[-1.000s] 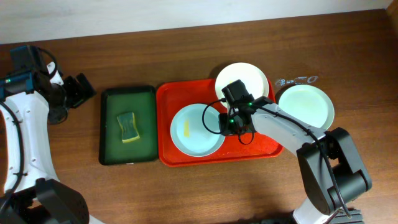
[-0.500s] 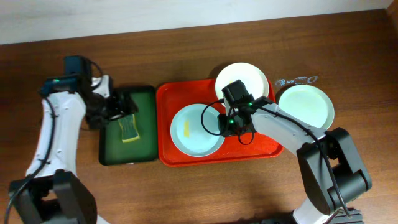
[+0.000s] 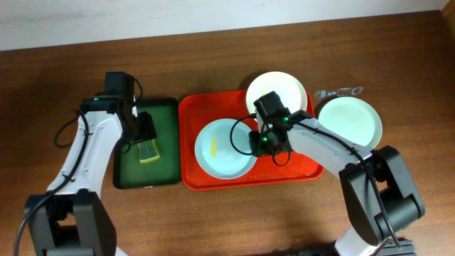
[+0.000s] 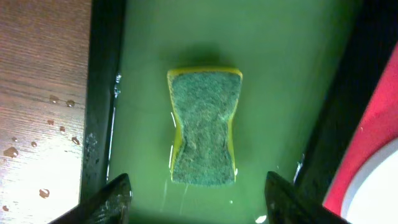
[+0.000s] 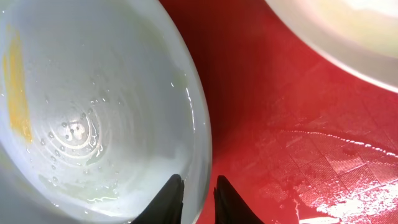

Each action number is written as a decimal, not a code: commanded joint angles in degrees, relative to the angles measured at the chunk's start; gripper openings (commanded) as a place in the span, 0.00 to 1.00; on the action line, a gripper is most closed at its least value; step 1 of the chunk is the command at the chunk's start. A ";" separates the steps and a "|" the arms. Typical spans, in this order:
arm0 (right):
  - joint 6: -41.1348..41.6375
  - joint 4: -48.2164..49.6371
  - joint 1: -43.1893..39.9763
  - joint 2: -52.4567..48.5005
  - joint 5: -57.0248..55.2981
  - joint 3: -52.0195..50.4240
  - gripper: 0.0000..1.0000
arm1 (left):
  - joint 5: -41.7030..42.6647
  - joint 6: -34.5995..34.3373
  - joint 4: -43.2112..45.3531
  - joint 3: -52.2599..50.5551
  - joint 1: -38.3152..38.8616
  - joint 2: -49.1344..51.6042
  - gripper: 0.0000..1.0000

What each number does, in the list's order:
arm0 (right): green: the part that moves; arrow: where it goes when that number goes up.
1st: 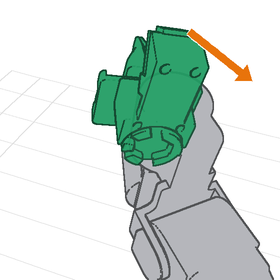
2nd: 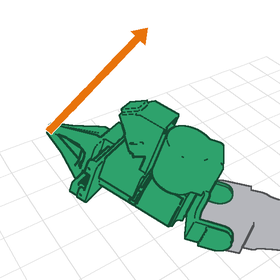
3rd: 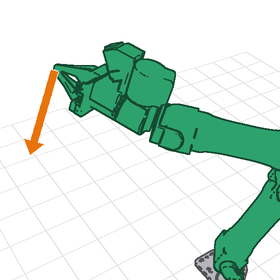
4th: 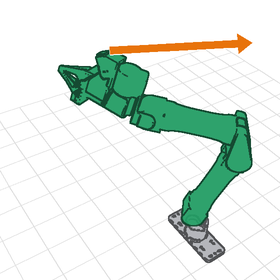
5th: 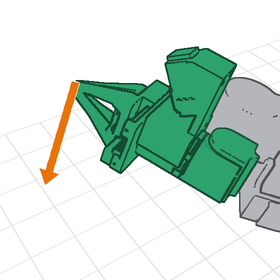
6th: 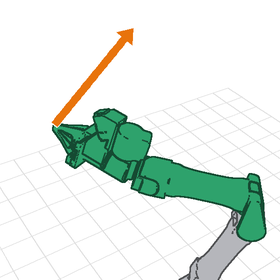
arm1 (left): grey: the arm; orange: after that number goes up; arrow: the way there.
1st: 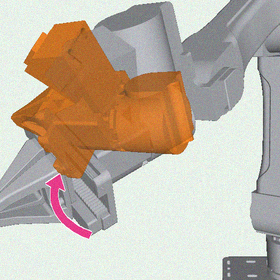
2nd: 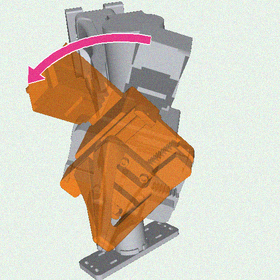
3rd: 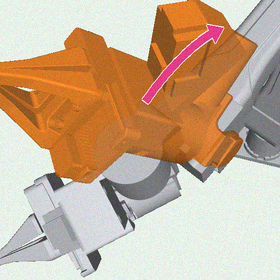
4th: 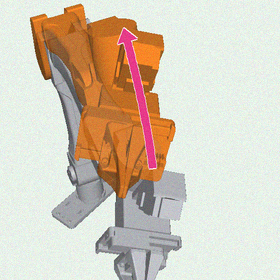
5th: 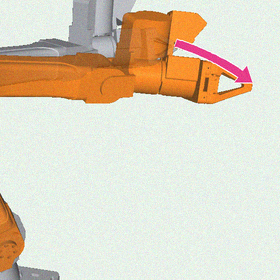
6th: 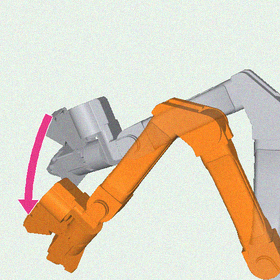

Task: Clean dirty plates on tray and stack at the side
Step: 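Grasp the sponge with the left gripper and lift it, then move the held sponge with the left gripper over the pale green plate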

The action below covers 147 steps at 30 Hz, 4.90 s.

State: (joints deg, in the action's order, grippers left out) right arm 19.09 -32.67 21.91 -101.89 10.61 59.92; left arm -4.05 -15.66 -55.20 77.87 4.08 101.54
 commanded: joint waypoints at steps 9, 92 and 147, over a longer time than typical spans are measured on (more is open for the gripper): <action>0.02 0.42 0.31 0.26 0.33 0.07 0.20 | 1.46 -2.08 2.80 -0.22 -0.09 9.25 0.60; 14.40 -5.03 0.26 -2.01 -5.31 2.86 0.18 | -1.33 6.36 -0.39 6.99 4.42 2.49 0.00; 14.43 -0.48 0.26 -2.56 1.42 2.86 0.04 | 11.76 5.86 4.74 6.60 20.81 6.36 0.00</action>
State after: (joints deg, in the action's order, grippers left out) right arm 33.19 -33.34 21.91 -103.79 11.73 62.54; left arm 6.94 -9.26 -52.12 84.07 24.45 105.49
